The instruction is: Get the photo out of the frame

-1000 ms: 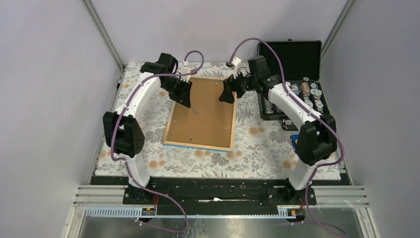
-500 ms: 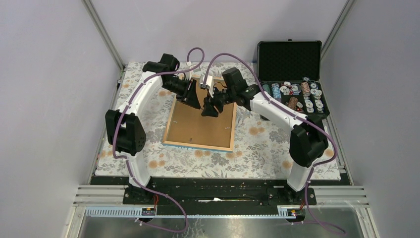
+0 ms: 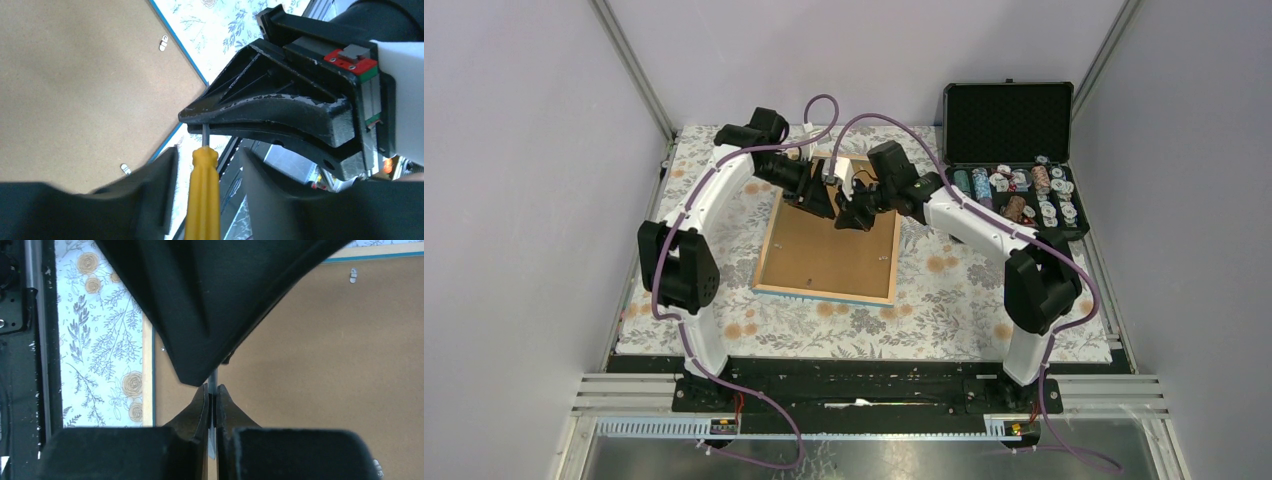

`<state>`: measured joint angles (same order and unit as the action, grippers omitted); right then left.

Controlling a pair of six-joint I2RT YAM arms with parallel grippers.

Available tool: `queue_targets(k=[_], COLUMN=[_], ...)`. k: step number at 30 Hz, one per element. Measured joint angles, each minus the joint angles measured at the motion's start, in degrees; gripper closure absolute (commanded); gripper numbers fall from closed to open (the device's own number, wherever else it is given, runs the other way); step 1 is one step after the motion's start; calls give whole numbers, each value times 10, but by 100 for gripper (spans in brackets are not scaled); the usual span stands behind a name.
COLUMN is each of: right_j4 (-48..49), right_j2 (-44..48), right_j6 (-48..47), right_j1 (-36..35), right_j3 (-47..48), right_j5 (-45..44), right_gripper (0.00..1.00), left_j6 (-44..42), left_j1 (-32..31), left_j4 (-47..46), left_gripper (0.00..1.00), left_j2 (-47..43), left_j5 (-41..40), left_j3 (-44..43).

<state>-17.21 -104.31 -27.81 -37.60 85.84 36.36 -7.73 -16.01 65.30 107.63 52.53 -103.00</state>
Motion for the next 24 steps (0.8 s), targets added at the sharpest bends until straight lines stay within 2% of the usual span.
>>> queue_targets(k=[2,3,6,10,15,21,24], right_j4=[-1,0,-8,-28,-89,-158,-169], right_j2=[0,3,9,18,80,164,177], right_j6=[1,5,31,65,54,29,26], right_j1=[3,6,26,94,177,222,237], right_j3=[-4,-7,-9,-33,-147,-282,-322], right_j5=[-11,-9,-14,-16,-63,-144,-189], right_gripper=[100,100,100,100,100,100,100], left_j6=[7,16,25,34,30,27,30], left_j1=[2,7,29,63,73,67,68], left_j4=[-3,-10,-40,-91,-146,-176,-191], left_gripper=[5,2,1,1,1,1,1], left_j2=[-1,-2,-14,-58,-111,-124,-124], left_j5=[-12,-28,-43,-83,-140,-192,-228], left_j3=[0,1,12,29,62,98,116])
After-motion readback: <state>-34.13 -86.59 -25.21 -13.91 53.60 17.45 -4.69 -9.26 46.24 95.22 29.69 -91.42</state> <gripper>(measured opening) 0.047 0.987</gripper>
